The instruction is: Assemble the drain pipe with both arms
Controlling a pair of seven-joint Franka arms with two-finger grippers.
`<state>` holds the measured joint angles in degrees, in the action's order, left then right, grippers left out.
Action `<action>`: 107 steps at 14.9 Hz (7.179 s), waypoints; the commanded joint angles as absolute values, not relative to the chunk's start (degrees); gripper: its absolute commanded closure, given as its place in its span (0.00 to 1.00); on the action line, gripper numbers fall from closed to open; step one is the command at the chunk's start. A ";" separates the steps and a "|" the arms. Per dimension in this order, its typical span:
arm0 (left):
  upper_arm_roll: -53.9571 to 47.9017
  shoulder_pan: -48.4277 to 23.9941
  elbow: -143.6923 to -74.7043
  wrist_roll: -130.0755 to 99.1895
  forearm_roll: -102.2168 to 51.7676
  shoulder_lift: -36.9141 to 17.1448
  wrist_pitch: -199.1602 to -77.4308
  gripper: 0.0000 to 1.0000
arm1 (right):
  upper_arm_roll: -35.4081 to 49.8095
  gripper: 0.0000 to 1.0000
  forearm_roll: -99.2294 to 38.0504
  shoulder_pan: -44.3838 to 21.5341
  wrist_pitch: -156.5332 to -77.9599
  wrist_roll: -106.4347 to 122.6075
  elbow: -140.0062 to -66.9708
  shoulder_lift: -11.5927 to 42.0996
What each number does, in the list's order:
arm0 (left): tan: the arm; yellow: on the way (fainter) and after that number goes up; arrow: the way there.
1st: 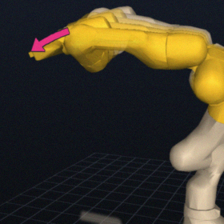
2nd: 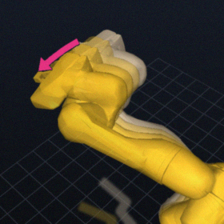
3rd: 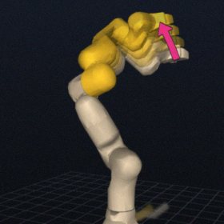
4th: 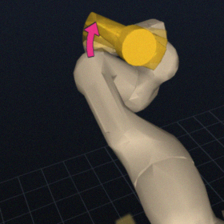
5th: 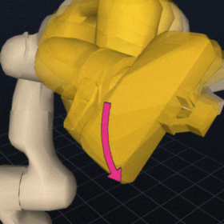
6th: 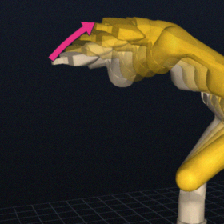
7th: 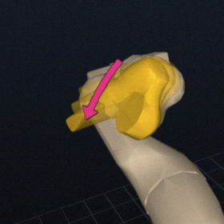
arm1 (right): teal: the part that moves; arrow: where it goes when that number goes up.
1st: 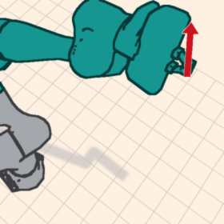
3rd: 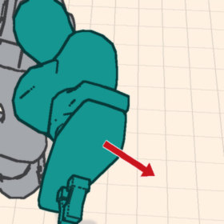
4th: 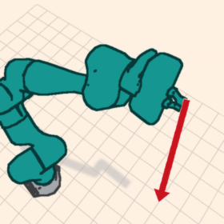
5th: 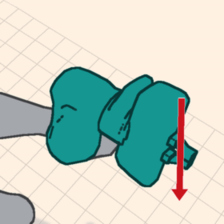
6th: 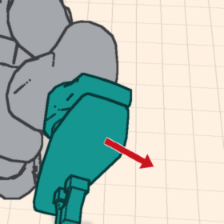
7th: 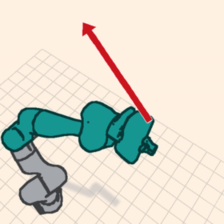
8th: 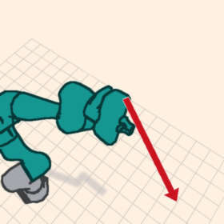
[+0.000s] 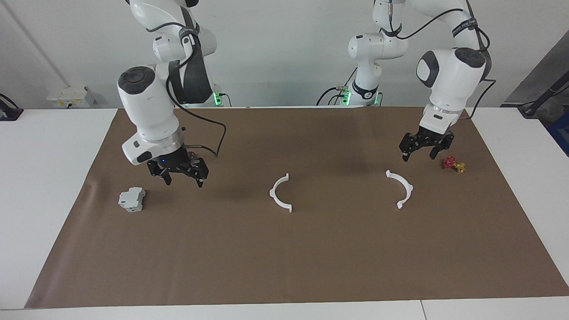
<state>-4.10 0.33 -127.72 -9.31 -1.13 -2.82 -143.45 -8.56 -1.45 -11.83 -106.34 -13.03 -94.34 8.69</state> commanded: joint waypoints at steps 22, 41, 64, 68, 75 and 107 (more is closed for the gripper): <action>-4.31 3.25 -133.51 -13.17 -0.53 -6.85 -148.53 0.54 | -6.42 0.00 1.49 -2.55 -82.18 4.83 -87.89 -1.93; -3.96 -17.65 -124.47 -48.31 -0.44 -8.09 -141.80 1.00 | -6.15 0.00 0.88 -2.72 -82.97 4.57 -88.51 -2.20; -4.13 -30.76 -109.69 -71.63 9.49 -20.04 -136.76 1.00 | -6.15 0.00 0.88 -2.72 -82.97 4.57 -88.51 -2.20; -4.04 -32.34 -111.36 -74.18 9.49 -19.77 -136.41 1.00 | -6.15 0.00 0.88 -2.72 -82.97 4.57 -88.51 -2.20; -4.04 -33.75 -111.62 -81.20 9.49 -20.13 -136.49 1.00 | -6.15 0.00 0.88 -2.72 -82.97 4.57 -88.51 -2.20; -4.04 -34.45 -111.01 -82.18 13.01 -22.15 -139.92 1.00 | -6.15 0.00 0.88 -2.72 -82.97 4.57 -88.51 -2.20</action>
